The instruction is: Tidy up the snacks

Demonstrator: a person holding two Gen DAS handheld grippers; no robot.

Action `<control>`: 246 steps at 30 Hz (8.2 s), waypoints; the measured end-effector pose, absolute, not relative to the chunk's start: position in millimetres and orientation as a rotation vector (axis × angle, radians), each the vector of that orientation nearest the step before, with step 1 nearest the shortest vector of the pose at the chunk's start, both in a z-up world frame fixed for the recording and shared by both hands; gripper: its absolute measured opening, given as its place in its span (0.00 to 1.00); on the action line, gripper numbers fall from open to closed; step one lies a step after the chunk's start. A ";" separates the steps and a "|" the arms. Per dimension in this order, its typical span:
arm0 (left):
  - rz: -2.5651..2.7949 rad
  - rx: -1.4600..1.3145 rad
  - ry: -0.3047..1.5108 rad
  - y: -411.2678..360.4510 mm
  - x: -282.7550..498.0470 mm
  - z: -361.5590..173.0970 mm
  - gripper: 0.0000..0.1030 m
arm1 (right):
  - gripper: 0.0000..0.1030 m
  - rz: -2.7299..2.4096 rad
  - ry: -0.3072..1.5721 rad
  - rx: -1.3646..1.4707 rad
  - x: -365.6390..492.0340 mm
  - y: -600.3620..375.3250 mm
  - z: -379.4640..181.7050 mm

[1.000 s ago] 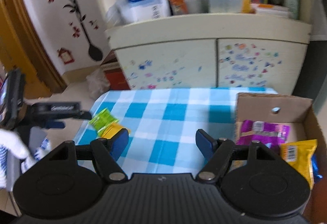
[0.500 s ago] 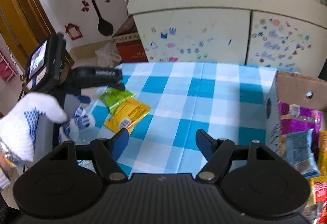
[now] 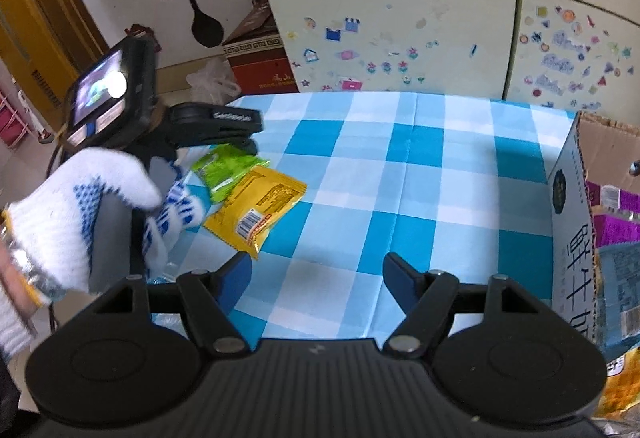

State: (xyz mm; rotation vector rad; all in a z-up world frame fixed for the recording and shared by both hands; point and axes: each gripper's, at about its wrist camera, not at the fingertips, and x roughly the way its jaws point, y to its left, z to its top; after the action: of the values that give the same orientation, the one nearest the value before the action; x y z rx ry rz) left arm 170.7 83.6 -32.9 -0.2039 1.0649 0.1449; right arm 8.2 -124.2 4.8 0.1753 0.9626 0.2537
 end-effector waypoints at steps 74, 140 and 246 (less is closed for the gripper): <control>-0.072 0.026 1.044 50.6 95.5 -38.3 1.00 | 0.64 0.028 1.004 0.221 35.4 -133.7 -41.7; -0.157 -0.042 0.903 10.1 -72.8 44.8 0.56 | 0.50 0.143 0.823 0.166 -104.4 -182.2 58.5; -0.301 0.236 0.922 -192.8 -128.2 92.3 1.00 | 0.88 -0.333 0.784 0.350 -158.8 -359.7 54.5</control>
State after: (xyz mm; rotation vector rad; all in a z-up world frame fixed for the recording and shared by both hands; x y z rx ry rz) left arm -128.2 -192.8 92.3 0.2365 0.9220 -0.3013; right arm -158.8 -359.7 54.5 0.3501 0.7841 -0.3334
